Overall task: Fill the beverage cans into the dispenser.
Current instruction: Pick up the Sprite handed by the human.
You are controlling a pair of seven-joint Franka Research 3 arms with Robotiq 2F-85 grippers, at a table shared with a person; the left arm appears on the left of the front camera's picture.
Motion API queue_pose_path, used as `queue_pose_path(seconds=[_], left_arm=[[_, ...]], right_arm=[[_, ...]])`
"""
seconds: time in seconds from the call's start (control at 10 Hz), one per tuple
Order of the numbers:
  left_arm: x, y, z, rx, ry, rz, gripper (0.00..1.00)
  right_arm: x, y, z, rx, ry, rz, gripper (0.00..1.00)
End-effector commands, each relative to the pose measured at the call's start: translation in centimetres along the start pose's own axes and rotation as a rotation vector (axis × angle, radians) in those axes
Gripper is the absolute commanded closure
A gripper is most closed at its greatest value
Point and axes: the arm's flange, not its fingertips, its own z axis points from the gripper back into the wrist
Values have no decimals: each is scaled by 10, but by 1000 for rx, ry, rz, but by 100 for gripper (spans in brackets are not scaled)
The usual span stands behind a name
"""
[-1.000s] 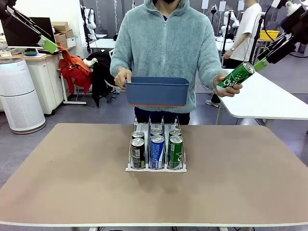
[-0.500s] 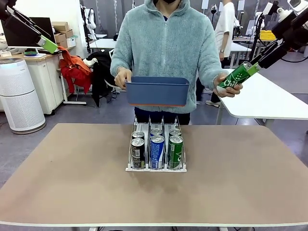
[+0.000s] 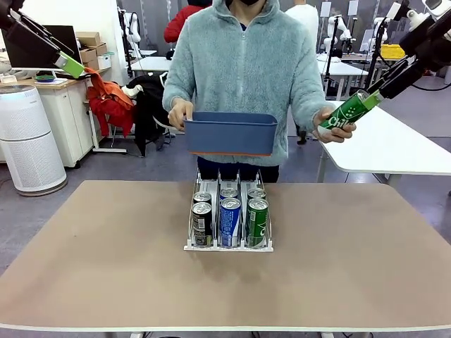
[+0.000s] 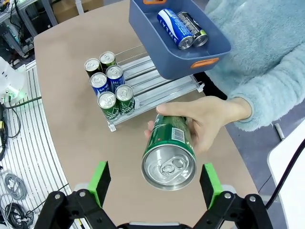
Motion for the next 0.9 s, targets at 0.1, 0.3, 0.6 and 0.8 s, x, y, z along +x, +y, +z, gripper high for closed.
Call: queue_pose_path(seconds=[0.1,0.3,0.6,0.8], left_arm=[[0,0,0,-2,1,-1,0],[0,0,0,-2,1,-1,0],[0,0,0,-2,1,-1,0],[0,0,0,-2,1,-1,0]], right_arm=[[1,-11,-8,8,1,-23,0],[-2,-19,-11,21,18,-34,0],[-6,-26,-22,53,8,-48,0],[-5,-25,-31,58,6,-50,0]])
